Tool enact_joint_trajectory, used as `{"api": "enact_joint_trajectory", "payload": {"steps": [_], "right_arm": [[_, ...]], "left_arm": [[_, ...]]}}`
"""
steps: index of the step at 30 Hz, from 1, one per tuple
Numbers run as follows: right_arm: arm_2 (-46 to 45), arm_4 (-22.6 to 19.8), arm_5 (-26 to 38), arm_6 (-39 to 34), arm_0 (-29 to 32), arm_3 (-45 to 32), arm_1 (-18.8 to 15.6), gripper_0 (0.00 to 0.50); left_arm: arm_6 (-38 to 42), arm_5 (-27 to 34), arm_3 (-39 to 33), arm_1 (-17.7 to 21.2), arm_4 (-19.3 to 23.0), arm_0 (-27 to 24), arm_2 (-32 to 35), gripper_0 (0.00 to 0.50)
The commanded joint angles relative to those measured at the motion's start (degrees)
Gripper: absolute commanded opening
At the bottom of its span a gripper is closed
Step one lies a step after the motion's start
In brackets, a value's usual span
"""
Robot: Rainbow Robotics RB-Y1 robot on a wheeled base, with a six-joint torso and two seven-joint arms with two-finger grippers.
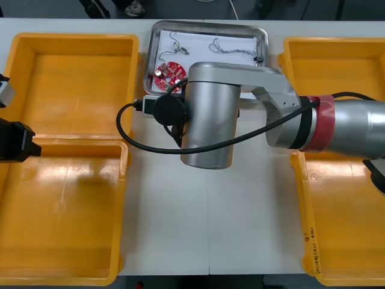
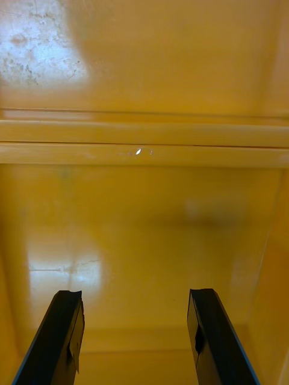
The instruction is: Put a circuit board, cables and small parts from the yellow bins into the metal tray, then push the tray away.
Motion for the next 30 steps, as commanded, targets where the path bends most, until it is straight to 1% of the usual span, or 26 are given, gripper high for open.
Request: {"api": "enact_joint_trajectory", "payload": {"steps": [1, 9, 15, 19, 22, 25, 30], "right_arm": [[-9.0, -0.3, 4.2, 0.6, 6.5, -7.7, -1.3, 0.500], [-17.2, -0.3, 14.5, -0.8, 14.3, -18.8, -1.3, 0.500], [-23.1, -0.3, 20.5, -1.9, 19.5, -24.2, -1.2, 0.500], [-30.0, -0.3, 26.0, -3.6, 24.9, -29.2, -0.9, 0.500], [-33.4, -0.3, 26.0, -6.4, 27.5, -31.7, -0.9, 0.500], [-37.7, -0.3, 26.0, -10.6, 31.2, -34.9, -0.9, 0.500], [-44.9, -1.3, 26.0, -15.7, 37.0, -36.8, -0.9, 0.500]], "left_arm": [[-4.1, 0.3, -1.6, 2.5, 0.5, 0.6, 1.6, 0.500], [-4.1, 0.3, -1.6, 2.5, 0.5, 0.6, 1.6, 0.500], [-4.1, 0.3, -1.6, 2.5, 0.5, 0.6, 1.6, 0.500], [-4.1, 0.3, -1.6, 2.5, 0.5, 0.6, 1.6, 0.500], [-4.1, 0.3, -1.6, 2.5, 0.5, 0.6, 1.6, 0.500], [-4.1, 0.3, -1.6, 2.5, 0.5, 0.6, 1.6, 0.500], [-4.1, 0.3, -1.6, 2.5, 0.5, 0.6, 1.6, 0.500]]}}
